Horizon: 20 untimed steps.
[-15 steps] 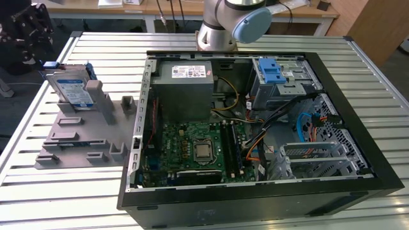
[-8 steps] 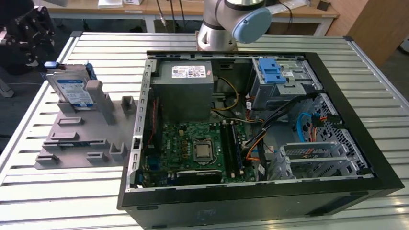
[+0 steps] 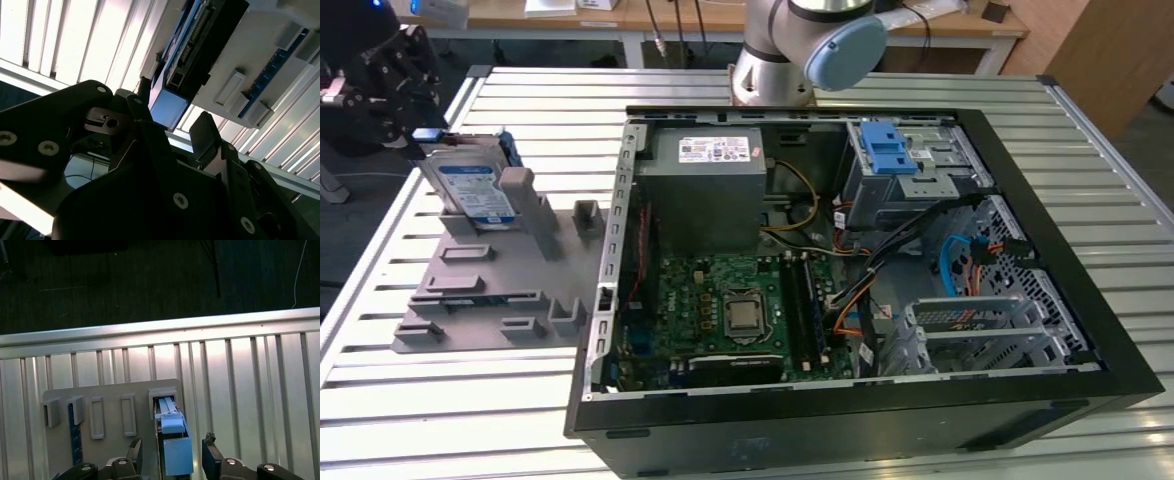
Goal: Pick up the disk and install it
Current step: 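Pick up the disk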
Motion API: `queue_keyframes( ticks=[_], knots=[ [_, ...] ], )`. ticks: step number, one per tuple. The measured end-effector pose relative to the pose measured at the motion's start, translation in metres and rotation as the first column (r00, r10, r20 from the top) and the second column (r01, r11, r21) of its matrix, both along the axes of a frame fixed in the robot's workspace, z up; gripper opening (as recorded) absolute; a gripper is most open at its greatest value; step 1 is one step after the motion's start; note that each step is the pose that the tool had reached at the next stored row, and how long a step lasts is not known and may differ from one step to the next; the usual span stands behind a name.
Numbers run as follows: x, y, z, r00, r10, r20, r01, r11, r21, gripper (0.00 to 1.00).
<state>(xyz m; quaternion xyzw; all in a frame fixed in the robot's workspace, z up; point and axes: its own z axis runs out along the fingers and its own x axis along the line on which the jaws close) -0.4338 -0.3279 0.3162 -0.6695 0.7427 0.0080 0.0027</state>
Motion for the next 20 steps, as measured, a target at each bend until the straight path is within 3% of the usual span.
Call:
queue_keyframes(
  ticks=[3,4,11,12,20],
  knots=[
    [0.000,0.0007,-0.0036,1.0000,0.000,0.0000,0.000,1.0000,0.0000,0.57],
    [0.000,0.0013,-0.0043,1.0000,0.000,-0.0002,0.000,1.0000,0.0000,0.51],
    [0.000,0.0029,-0.0099,1.0000,0.000,-0.0004,0.000,1.0000,-0.0002,0.49],
    [0.000,0.0030,-0.0109,1.0000,0.000,-0.0003,0.000,1.0000,-0.0002,0.42],
    [0.000,0.0027,-0.0172,1.0000,0.000,-0.0003,0.000,1.0000,-0.0010,0.44]
  ],
)
